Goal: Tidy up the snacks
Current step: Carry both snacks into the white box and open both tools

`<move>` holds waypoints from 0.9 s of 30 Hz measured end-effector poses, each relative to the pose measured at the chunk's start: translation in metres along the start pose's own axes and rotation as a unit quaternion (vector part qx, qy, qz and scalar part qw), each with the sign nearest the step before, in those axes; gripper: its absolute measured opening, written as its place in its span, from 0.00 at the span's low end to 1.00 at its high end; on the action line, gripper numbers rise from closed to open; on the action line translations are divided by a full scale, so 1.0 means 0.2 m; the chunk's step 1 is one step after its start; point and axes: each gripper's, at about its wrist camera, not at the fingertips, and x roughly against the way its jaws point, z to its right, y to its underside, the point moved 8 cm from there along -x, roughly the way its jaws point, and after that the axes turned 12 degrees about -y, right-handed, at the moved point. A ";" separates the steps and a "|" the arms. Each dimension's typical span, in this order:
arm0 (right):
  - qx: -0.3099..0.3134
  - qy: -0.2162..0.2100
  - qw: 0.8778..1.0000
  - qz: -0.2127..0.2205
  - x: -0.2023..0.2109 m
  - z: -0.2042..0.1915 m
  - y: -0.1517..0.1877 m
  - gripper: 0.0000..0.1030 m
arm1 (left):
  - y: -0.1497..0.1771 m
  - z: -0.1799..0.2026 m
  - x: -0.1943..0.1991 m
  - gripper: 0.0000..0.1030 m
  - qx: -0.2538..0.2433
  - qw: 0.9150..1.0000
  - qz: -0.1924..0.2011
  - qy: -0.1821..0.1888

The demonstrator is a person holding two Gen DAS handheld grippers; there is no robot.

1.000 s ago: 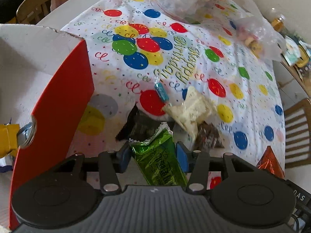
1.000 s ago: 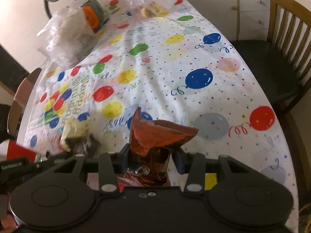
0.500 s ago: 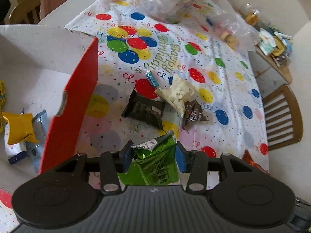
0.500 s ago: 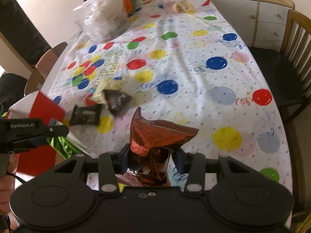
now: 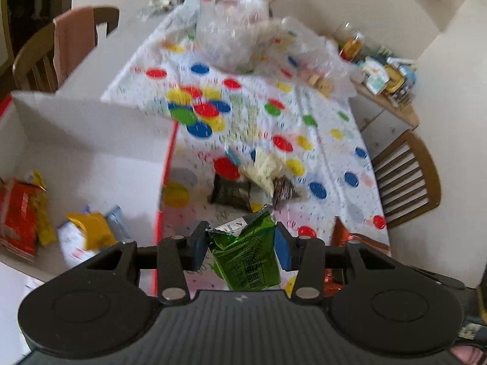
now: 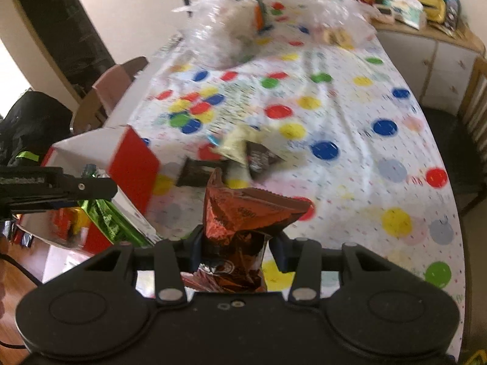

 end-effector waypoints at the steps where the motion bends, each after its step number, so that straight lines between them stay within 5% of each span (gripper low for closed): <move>1: 0.005 -0.001 1.000 0.002 0.00 -0.04 -0.02 0.42 | -0.02 -0.02 0.04 0.43 -0.001 1.000 0.006 0.001; 13: 0.062 -0.024 0.998 0.011 -0.19 -0.53 -0.17 0.42 | -0.26 -0.51 0.25 0.43 0.003 0.998 0.054 -0.035; 27: 0.117 -0.061 0.990 -0.048 -0.69 -1.04 -0.17 0.42 | -0.32 -1.10 0.11 0.43 -0.012 0.992 0.036 -0.119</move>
